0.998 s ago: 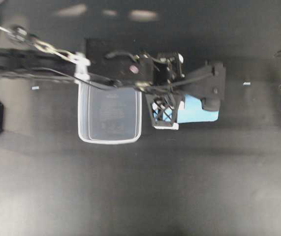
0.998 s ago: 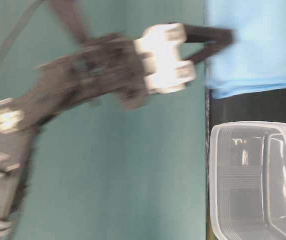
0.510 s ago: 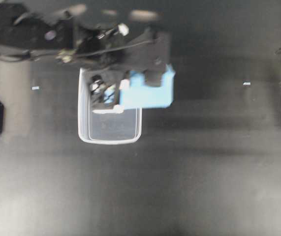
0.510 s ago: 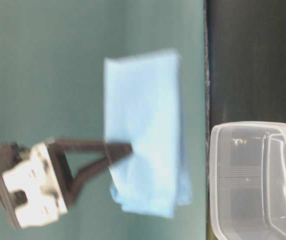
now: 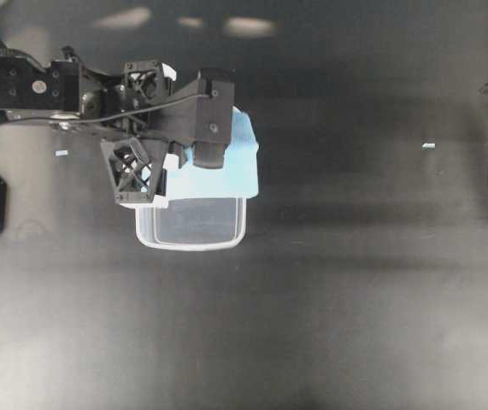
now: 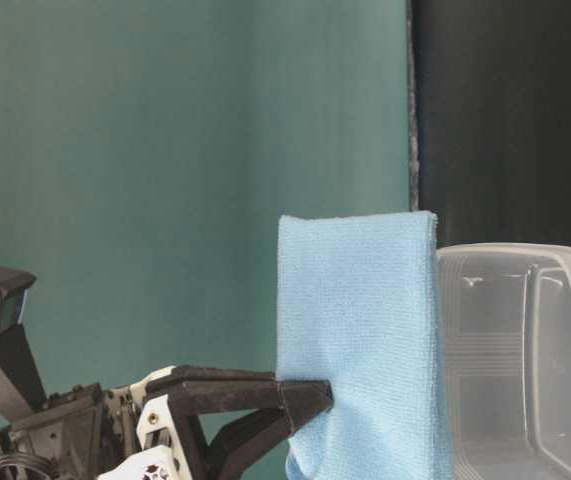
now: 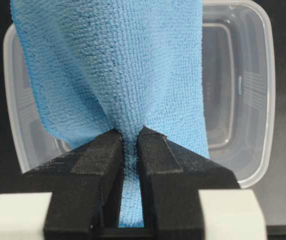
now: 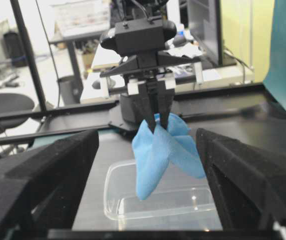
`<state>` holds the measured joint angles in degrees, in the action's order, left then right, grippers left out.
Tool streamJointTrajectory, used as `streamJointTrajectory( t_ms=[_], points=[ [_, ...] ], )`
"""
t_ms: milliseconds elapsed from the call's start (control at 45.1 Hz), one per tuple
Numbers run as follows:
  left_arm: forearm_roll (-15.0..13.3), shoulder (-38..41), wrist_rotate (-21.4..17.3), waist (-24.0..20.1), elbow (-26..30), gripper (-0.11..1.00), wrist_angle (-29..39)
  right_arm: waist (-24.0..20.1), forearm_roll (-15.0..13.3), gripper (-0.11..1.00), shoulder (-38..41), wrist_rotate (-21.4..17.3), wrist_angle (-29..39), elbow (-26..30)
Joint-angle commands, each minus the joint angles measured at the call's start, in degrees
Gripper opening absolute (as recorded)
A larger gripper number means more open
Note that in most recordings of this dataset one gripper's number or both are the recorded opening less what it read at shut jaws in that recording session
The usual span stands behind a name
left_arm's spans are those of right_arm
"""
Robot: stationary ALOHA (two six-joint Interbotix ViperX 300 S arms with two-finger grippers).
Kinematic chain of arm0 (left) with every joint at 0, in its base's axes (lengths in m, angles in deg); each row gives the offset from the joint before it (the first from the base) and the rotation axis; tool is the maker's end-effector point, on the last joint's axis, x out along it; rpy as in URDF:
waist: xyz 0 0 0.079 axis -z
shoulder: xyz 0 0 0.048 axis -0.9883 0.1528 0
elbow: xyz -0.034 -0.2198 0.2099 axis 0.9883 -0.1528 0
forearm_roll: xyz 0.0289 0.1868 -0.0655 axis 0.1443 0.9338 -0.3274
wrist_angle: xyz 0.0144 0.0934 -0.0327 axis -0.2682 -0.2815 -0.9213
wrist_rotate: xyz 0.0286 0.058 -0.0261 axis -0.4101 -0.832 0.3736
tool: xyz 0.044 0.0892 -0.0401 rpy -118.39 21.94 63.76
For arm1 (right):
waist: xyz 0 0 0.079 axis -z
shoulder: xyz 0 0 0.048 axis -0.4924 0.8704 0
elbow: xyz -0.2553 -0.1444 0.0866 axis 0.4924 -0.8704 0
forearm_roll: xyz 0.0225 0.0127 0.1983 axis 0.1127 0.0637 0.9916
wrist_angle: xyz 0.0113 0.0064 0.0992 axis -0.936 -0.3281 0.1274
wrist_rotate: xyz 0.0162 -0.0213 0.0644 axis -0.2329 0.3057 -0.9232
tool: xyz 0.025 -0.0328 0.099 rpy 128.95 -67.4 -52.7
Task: Place the blue towel into the container with the left arm.
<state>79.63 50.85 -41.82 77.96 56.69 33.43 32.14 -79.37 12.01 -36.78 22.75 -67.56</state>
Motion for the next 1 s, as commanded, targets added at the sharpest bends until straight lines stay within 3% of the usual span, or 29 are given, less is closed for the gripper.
streamJointTrajectory(
  t_ms=[0, 355, 576, 665, 975],
  points=[
    [0.2, -1.1, -0.1, 0.1, 0.4, 0.06, -0.4, 0.2, 0.2, 0.76, 0.4, -0.2, -0.5, 0.4],
    [0.2, -1.1, 0.4, -0.1, -0.7, 0.09, -0.5, 0.2, 0.1, 0.76, 0.4, -0.1, -0.5, 0.4],
    [0.2, -1.2, 1.1, 0.4, -1.0, 0.75, -2.2, 0.2, 0.2, 0.76, 0.4, -0.1, -0.5, 0.4],
    [0.2, -1.8, 2.7, 0.2, -0.7, 0.89, -3.3, 0.2, 0.2, 0.76, 0.4, -0.2, -0.5, 0.4],
    [0.2, -13.1, 4.8, 0.5, -2.0, 0.87, -10.7, 0.2, 0.2, 0.76, 0.4, -0.1, -0.5, 0.4]
  ],
)
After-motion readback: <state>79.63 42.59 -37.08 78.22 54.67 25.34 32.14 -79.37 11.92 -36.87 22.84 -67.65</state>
